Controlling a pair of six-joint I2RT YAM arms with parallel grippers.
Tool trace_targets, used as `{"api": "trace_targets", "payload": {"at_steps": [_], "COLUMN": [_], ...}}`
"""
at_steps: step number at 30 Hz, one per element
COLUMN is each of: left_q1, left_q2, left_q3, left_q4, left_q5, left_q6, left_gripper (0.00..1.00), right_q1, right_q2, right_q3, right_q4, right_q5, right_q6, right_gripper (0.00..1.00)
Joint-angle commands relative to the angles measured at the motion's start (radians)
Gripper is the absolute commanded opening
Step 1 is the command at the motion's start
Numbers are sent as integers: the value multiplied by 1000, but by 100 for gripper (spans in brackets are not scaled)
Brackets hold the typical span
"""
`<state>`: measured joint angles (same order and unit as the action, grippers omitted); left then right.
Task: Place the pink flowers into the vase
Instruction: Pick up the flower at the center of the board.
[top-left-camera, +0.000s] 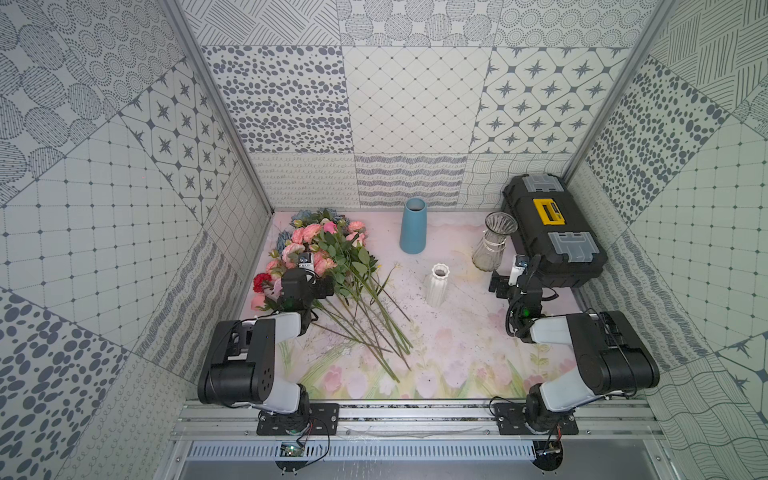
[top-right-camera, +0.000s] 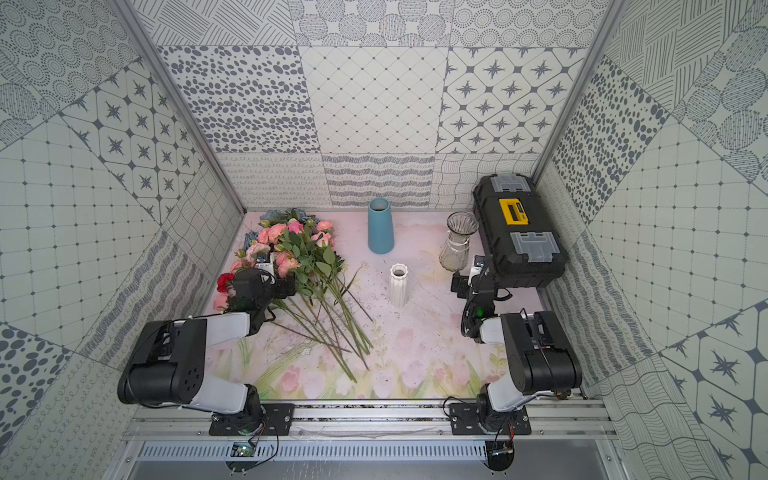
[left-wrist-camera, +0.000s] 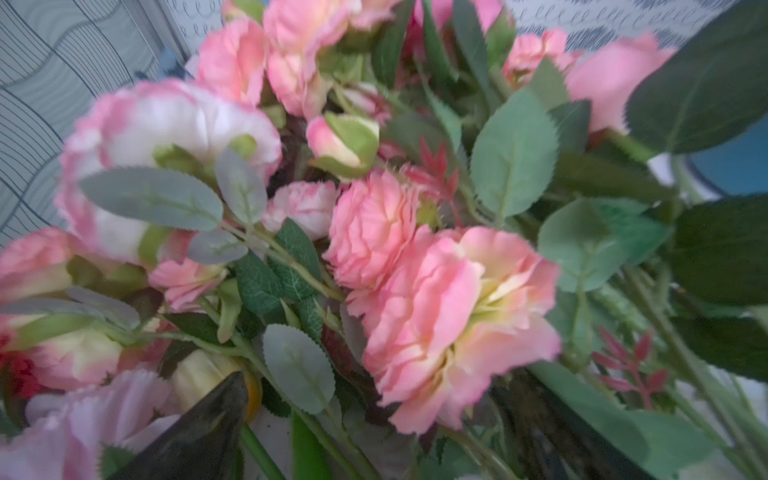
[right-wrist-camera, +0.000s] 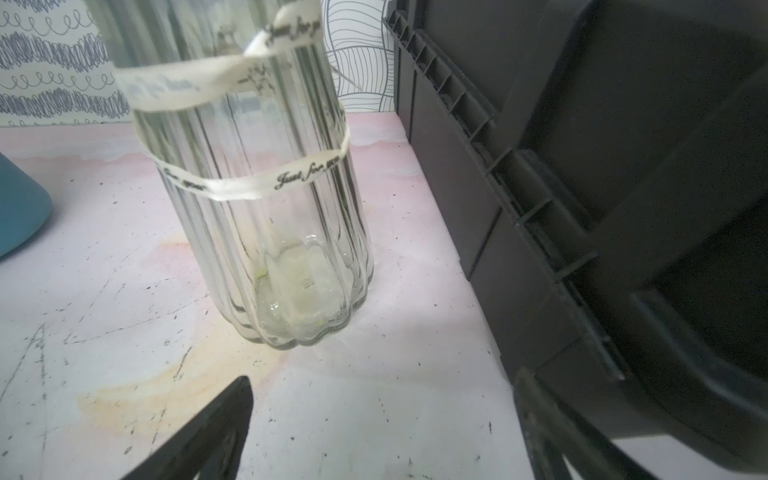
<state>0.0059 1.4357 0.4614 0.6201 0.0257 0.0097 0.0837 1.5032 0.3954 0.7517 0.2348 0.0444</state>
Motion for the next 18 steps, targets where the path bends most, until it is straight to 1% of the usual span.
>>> {"api": "trace_targets", "payload": {"at_steps": [1, 3, 5, 7, 10, 11, 14, 17, 18], "left_q1": [-32, -75, -100, -113, -129, -134, -164, -245, -276], "left_q2": [-190, -286, -350, -401, -462, -478, -511, -509, -501], "left_q3": [-20, -8, 30, 88, 190, 230, 320, 396, 427], "left_q4": [-58, -120, -204, -322, -500, -563, -671, -733, -771], "left_q5": [-79, -131, -160, -159, -156, -157, -160, -224, -264], "left_q6": [-16, 0, -12, -46, -123, -166, -289, -382, -417], "left_gripper": [98, 98, 98, 98, 98, 98, 98, 98, 98], "right_q1": [1, 1, 1, 1, 4, 14, 74, 144, 153], "right_q2": [-112, -182, -248, -308, -379, -396, -428, -467, -482], "right_q3": [64, 90, 116, 140, 251, 291, 403, 476, 486], "right_q4": [-122, -216, -307, -420, -642, -716, -952, -1105, -1122], "right_q5": [8, 7, -19, -59, -111, -125, -68, 23, 11], "right_q6": [4, 18, 51, 98, 213, 240, 321, 374, 374], "right_gripper": [98, 98, 98, 98, 98, 98, 98, 98, 98]}}
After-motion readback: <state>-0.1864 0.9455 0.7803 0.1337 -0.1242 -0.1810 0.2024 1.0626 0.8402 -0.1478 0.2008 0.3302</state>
